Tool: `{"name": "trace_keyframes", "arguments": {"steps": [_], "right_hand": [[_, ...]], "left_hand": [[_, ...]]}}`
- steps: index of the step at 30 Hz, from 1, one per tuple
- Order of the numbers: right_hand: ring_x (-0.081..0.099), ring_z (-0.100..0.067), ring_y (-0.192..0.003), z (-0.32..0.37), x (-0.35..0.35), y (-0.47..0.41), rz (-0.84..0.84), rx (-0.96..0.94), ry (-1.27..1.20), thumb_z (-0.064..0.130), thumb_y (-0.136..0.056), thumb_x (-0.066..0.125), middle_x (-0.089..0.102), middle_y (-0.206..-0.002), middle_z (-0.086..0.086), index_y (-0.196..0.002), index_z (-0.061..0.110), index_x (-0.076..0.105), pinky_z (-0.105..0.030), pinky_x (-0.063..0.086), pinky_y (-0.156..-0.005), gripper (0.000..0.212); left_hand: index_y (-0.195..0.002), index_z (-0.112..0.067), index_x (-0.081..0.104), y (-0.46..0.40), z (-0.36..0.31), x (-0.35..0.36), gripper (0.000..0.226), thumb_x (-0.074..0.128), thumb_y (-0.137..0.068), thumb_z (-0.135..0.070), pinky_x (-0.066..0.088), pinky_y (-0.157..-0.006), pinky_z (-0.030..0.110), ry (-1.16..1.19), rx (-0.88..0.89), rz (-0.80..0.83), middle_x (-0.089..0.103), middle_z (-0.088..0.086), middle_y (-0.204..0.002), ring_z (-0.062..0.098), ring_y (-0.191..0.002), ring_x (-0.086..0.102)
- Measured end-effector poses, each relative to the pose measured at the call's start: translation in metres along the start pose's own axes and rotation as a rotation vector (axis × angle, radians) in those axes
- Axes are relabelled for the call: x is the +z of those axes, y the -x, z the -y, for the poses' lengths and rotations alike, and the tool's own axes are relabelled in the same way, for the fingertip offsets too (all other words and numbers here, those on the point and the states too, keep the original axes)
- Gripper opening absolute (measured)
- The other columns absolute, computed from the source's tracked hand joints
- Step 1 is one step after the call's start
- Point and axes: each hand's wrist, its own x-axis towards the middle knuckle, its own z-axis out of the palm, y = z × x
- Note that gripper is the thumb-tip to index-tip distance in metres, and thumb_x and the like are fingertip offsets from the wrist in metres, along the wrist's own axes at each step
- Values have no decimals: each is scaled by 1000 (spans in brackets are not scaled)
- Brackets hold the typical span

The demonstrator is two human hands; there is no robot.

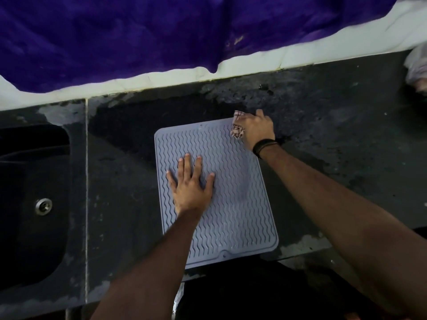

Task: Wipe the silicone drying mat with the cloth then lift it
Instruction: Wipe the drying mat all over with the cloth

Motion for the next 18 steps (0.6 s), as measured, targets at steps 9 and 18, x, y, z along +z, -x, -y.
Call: {"name": "trace_keyframes", "arguments": {"steps": [9, 18], "right_hand": [[39, -27, -122, 131, -3, -8, -44, -313, -117, 13, -93, 49, 47, -143, 4, -136, 24, 49, -39, 44, -96, 45], [40, -30, -122, 45, -6, -18, -8, -209, 122, 17, -89, 56, 55, -135, -3, -132, 22, 54, -44, 39, -95, 44]], "left_hand": [[-162, -31, 23, -1, -1, -1, 73, 22, -100, -70, -9, -126, 53, 0, -3, -6, 9, -1, -173, 17, -159, -3], [-163, -37, 14, -1, -1, -1, 73, 20, -100, -73, -11, -126, 52, 9, -9, -8, 2, -5, -173, 14, -159, -9]]}}
